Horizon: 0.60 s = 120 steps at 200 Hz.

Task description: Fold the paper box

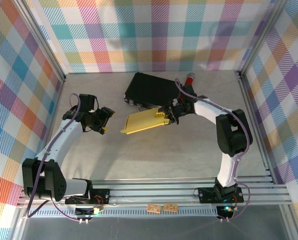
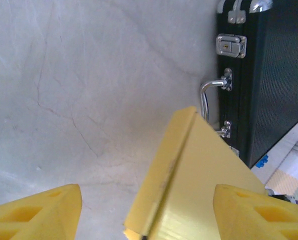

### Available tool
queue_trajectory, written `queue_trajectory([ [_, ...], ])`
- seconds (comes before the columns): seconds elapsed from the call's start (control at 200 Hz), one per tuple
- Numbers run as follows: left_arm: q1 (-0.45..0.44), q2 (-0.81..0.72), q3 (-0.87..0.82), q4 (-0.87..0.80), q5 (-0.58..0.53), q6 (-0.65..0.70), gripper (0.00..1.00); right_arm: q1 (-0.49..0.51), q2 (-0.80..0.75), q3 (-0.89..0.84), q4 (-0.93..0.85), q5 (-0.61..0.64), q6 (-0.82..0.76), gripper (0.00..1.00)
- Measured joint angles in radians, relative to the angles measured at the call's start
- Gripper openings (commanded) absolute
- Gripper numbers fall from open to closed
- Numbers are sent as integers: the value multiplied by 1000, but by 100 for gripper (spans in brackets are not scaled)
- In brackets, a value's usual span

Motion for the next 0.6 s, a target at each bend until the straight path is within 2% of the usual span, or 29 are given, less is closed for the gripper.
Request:
queue_trajectory([
  [0.15,-1,24,-43,92,87,-125,76,-14,0,39,-94,-51,63,31],
  [0.6,-69,128,-123,362,275,-468,76,-39,-2,49,-171,-121,180,30],
])
